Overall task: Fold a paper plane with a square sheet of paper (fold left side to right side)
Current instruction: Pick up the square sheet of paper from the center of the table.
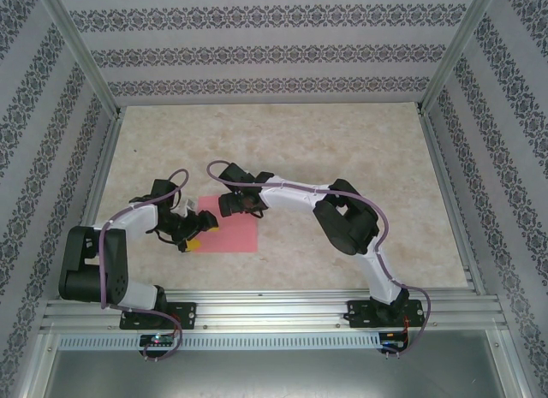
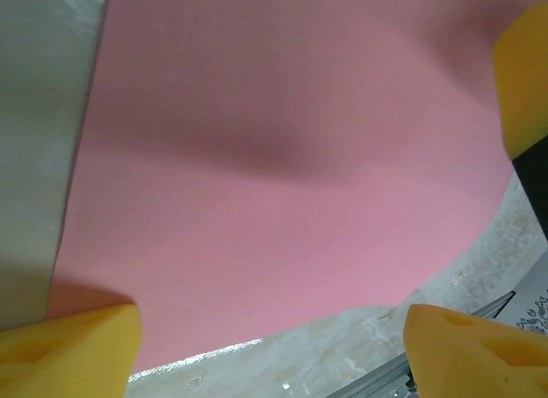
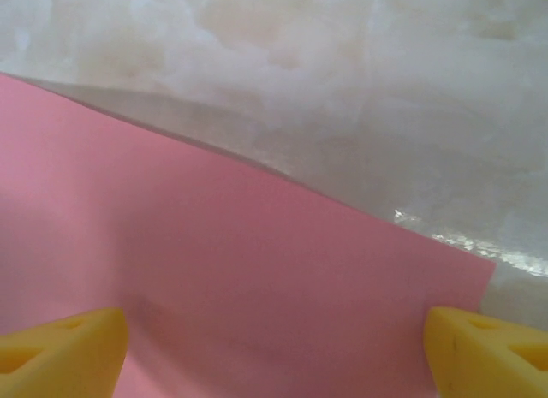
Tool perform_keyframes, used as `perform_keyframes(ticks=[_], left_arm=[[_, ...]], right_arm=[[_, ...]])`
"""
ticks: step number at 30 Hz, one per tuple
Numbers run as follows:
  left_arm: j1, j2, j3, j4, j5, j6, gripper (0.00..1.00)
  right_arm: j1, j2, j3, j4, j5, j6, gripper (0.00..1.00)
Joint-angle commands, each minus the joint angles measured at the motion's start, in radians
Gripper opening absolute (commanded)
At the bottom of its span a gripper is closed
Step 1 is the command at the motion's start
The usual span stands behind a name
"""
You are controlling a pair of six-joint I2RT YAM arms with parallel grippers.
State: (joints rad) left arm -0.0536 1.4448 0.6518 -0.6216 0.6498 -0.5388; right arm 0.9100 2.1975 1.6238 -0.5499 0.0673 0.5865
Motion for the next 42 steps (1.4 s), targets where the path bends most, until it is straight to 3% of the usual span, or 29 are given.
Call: perform_keyframes(ticks=[1, 13, 29, 37, 42], left_arm=[[-0.006, 0.033, 0.012, 0.037, -0.029, 0.046, 0.82], [-0.006, 0.042, 0.025, 0.039, -0.025, 0.058, 0.83], [-0.006, -0.131, 0.083, -0.003, -0.059, 0.066, 0.86], [-0.006, -0.302, 0.188, -0.075, -0.142, 0.074, 0.88], [-0.006, -0.371, 0.271, -0.063, -0.088, 0.081, 0.89]], right_arm=[[0.019, 0.010, 0.016, -0.016, -0.052, 0.026, 0.89], [0.026, -0.038, -0.020, 0.031, -0.153, 0.025, 0.76], [-0.003, -0.139, -0.118, 0.162, -0.267, 0.039, 0.37], [-0.048, -0.305, -0.298, 0.343, -0.342, 0.057, 0.34], [-0.116, -0.483, -0.444, 0.469, -0.442, 0.052, 0.33]])
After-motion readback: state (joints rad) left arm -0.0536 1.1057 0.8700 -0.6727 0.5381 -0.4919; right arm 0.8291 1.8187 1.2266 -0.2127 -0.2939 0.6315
